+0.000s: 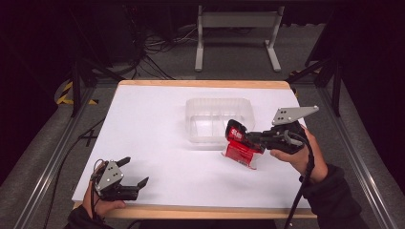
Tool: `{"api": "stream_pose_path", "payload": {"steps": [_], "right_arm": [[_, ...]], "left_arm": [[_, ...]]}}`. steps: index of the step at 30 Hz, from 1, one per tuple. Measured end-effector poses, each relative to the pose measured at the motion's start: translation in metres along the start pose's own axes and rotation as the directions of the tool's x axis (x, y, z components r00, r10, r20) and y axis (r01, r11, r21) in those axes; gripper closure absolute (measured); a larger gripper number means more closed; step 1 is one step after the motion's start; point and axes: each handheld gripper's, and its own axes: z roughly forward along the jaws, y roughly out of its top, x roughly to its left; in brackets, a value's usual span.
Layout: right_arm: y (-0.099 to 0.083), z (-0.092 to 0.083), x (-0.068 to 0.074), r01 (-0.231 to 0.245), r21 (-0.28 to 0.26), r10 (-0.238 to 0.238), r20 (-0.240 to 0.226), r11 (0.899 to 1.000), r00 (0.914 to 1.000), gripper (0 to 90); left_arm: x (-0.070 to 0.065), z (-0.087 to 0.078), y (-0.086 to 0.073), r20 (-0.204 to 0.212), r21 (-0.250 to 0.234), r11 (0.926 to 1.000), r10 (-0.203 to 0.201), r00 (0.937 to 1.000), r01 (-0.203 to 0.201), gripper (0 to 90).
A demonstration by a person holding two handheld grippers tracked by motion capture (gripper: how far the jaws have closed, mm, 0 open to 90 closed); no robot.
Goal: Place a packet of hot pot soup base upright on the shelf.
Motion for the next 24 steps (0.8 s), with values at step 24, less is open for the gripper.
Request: {"api": "stream_pose_path", "payload": {"steps": [24], "right_arm": [[0.047,0.018,-0.046,-0.135,-0.064,0.148,0.313,0.989,0.9382,87.7]], "left_arm": [[-0.003,0.003,-0.001,-0.008,-0.001,0.9999,0.011,0.9999,-0.011,7.9]]}}
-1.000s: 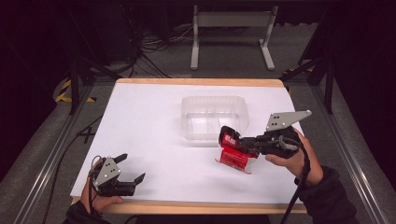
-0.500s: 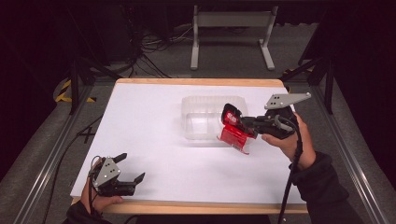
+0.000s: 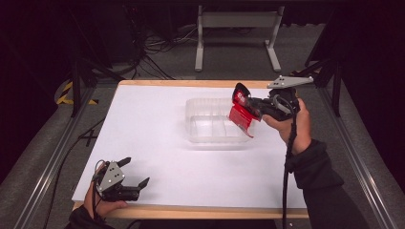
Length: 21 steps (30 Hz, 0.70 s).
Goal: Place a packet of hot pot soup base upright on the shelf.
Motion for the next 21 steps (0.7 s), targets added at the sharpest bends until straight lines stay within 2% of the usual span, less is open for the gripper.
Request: {"api": "stream_pose_path", "payload": {"steps": [4,6,8,10,14,17,21], "right_arm": [[0.004,0.009,-0.008,-0.026,0.0,0.026,0.054,1.0,0.9982,87.8],[0.004,0.014,-0.012,-0.05,0.006,0.05,0.065,0.999,0.9966,87.7],[0.004,0.02,-0.015,-0.058,0.011,0.057,0.103,0.998,0.9931,87.7],[0.004,0.023,-0.019,-0.089,0.007,0.088,0.098,0.996,0.9913,87.7],[0.004,0.03,-0.023,-0.104,0.007,0.102,0.151,0.995,0.9832,87.7],[0.003,0.035,-0.027,-0.133,-0.002,0.131,0.191,0.991,0.9729,87.6],[0.001,0.041,-0.03,-0.156,-0.006,0.154,0.213,0.988,0.9649,87.6]], "left_arm": [[0.0,0.0,0.0,0.001,-0.001,1.0,0.0,1.0,0.0,7.9],[0.0,0.0,0.0,0.0,-0.002,1.0,-0.002,1.0,0.002,7.9],[0.0,0.0,0.0,0.0,-0.002,1.0,-0.004,1.0,0.004,7.9],[0.0,0.0,0.0,-0.001,-0.002,1.0,-0.003,1.0,0.003,7.9],[0.001,0.0,0.0,-0.001,-0.005,1.0,-0.003,1.0,0.003,8.0],[0.0,0.0,0.0,0.0,-0.002,1.0,-0.004,1.0,0.004,8.0],[0.001,0.0,0.0,-0.001,-0.003,1.0,-0.005,1.0,0.005,8.1]]}}
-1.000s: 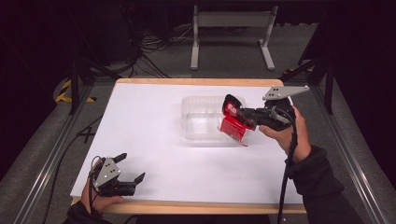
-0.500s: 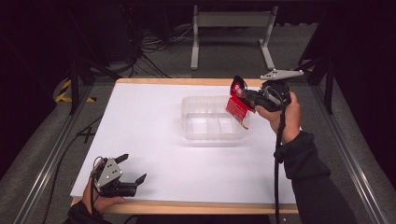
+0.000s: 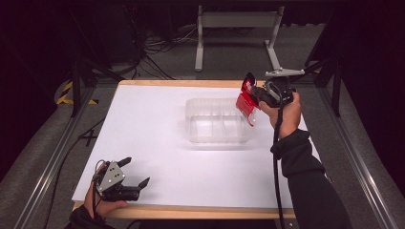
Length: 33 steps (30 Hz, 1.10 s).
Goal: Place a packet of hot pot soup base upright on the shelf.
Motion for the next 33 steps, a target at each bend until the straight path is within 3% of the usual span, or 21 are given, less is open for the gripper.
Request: {"api": "stream_pose_path", "payload": {"steps": [7,14,19,33], "right_arm": [[-0.002,0.01,0.004,-0.002,0.002,0.002,0.026,1.0,0.9997,87.6],[-0.006,0.0,0.0,-0.038,-0.038,0.041,0.075,0.999,0.9963,87.6],[-0.017,0.003,0.003,-0.042,-0.021,0.044,0.091,0.999,0.9949,87.4],[-0.044,0.025,0.012,-0.046,0.024,0.045,0.054,0.999,0.9975,85.6]], "left_arm": [[0.001,0.0,0.0,0.001,-0.001,1.0,0.0,1.0,0.0,8.1],[0.001,0.0,0.0,0.003,-0.003,1.0,0.001,1.0,-0.001,8.1],[-0.001,0.001,0.001,0.007,-0.001,1.0,0.004,1.0,-0.004,8.1],[0.0,0.0,0.001,0.009,-0.001,1.0,0.005,0.9999,-0.005,8.1]]}}
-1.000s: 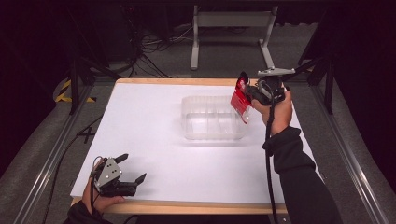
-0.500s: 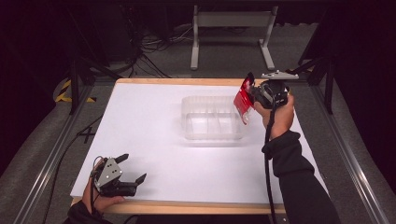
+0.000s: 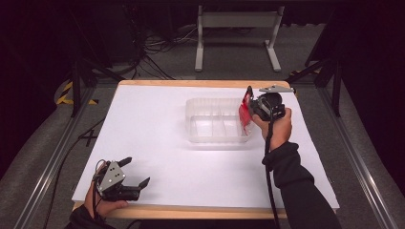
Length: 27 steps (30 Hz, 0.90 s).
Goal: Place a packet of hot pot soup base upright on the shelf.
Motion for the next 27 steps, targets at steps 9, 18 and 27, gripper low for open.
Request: {"api": "stream_pose_path", "payload": {"steps": [9,18,27], "right_arm": [[-0.0065,0.0041,0.0003,0.006,0.008,-0.006,-0.029,1.0,0.9996,84.4],[-0.0076,0.0032,-0.0024,0.042,0.017,-0.041,-0.064,0.999,0.9971,81.6],[-0.006,0.0003,-0.0045,0.09,0.045,-0.086,-0.091,0.995,0.9921,78.5]], "left_arm": [[0.0004,-0.0005,0.0001,-0.004,-0.003,1.0,-0.001,1.0,0.001,8.1],[0.0007,-0.0006,0.0,-0.008,-0.002,1.0,-0.003,1.0,0.003,8.2],[0.0019,-0.0016,-0.0001,-0.013,-0.004,1.0,-0.008,0.9999,0.008,8.2]]}}
